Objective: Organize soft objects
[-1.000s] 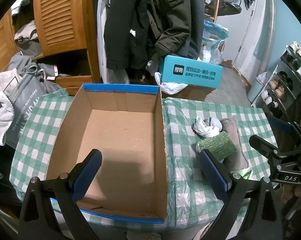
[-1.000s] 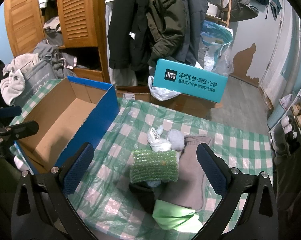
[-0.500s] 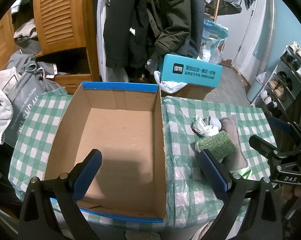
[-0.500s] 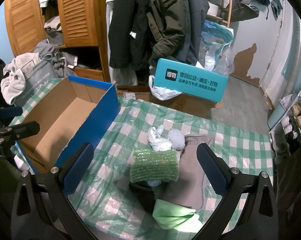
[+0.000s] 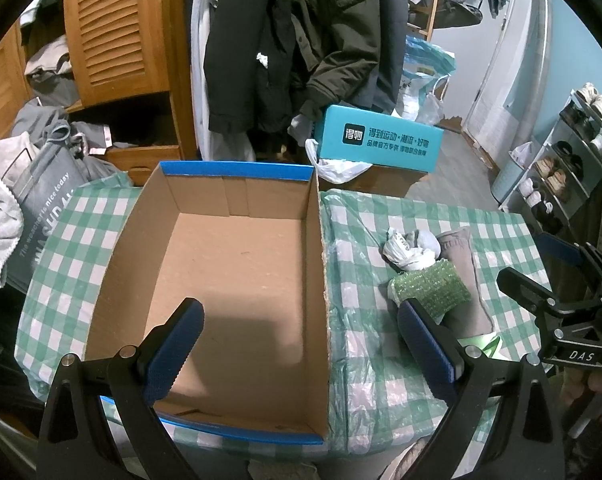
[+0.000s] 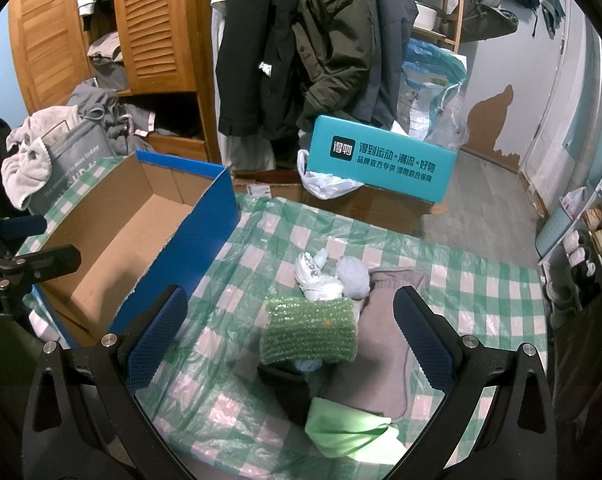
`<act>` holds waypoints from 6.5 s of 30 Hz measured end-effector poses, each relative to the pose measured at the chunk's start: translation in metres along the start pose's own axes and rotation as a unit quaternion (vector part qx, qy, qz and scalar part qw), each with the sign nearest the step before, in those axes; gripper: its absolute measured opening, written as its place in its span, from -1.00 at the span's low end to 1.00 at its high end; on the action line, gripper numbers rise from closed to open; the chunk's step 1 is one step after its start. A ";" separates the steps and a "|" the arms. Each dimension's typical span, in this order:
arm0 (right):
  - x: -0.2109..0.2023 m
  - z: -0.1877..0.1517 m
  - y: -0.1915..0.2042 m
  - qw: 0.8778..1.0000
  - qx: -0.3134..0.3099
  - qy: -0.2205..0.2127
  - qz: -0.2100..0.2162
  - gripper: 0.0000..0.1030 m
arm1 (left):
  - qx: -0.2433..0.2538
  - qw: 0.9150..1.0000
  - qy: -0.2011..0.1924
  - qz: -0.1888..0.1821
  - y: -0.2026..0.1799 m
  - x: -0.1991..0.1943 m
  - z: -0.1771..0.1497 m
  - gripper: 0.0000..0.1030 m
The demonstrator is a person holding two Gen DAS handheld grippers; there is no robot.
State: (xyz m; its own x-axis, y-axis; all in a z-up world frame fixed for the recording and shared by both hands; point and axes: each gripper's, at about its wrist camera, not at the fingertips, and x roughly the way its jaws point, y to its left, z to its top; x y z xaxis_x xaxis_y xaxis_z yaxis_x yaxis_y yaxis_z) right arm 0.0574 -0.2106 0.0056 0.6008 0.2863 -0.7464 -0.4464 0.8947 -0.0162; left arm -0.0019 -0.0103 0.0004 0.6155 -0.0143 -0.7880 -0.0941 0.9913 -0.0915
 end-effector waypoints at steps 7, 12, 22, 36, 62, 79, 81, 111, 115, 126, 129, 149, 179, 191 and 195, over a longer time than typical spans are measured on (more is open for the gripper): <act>0.000 0.001 -0.002 1.000 0.000 0.001 0.000 0.97 | 0.000 1.000 0.001 0.000 0.001 0.000 0.001 0.92; -0.001 -0.005 0.000 1.000 0.000 0.000 0.000 0.97 | -0.001 1.000 0.002 0.000 0.000 0.000 0.002 0.92; 0.000 -0.004 -0.001 1.000 0.001 0.002 0.000 0.97 | 0.000 1.000 0.003 0.000 0.001 0.000 0.002 0.92; -0.001 -0.013 -0.019 1.000 0.015 0.008 -0.012 0.97 | 0.020 0.999 0.029 -0.012 -0.025 0.013 -0.001 0.92; 0.019 -0.042 -0.106 0.991 0.109 0.063 -0.050 0.97 | 0.072 0.993 0.082 -0.052 -0.085 0.071 0.011 0.92; 0.037 -0.073 -0.139 0.981 0.151 0.107 -0.051 0.97 | 0.129 0.983 0.108 -0.067 -0.136 0.126 0.003 0.92; 0.038 -0.080 -0.142 0.980 0.154 0.114 -0.053 0.97 | 0.139 0.982 0.112 -0.066 -0.143 0.133 0.001 0.92; 0.078 -0.097 -0.143 0.973 0.154 0.166 -0.050 0.97 | 0.114 0.973 0.161 -0.120 -0.149 0.186 -0.010 0.29; 0.085 -0.095 -0.137 0.974 0.146 0.168 -0.046 0.97 | 0.100 0.972 0.162 -0.135 -0.142 0.183 -0.008 0.08; 0.118 -0.097 -0.121 0.973 0.127 0.191 -0.026 0.97 | 0.046 0.972 0.161 -0.164 -0.120 0.182 -0.004 -0.51; 0.126 -0.099 -0.117 0.970 0.130 0.203 -0.022 0.97 | 0.039 0.974 0.154 -0.163 -0.115 0.181 -0.003 -0.58; 0.160 -0.115 -0.151 0.955 0.174 0.234 -0.054 0.97 | 0.021 0.975 0.159 -0.151 -0.093 0.190 -0.005 -0.62; 0.098 -0.048 -0.122 0.986 0.104 0.117 -0.057 -0.50 | 0.005 0.981 0.111 -0.156 -0.075 0.151 0.007 -0.67; 0.062 -0.042 -0.105 0.989 0.101 0.099 -0.035 -0.50 | 0.004 0.983 0.082 -0.163 -0.067 0.113 0.016 -0.67; 0.049 -0.039 -0.099 0.991 0.095 0.092 -0.029 -0.50 | 0.004 0.984 0.073 -0.164 -0.063 0.103 0.018 -0.67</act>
State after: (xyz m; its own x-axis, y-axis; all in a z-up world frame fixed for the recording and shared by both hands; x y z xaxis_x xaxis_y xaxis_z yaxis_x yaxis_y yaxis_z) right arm 0.1056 -0.2984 -0.0552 0.4839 0.1802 -0.8564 -0.2704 0.9615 0.0496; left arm 0.0816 -0.0722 -0.0637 0.4932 -0.3516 -0.7957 0.0970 0.9312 -0.3514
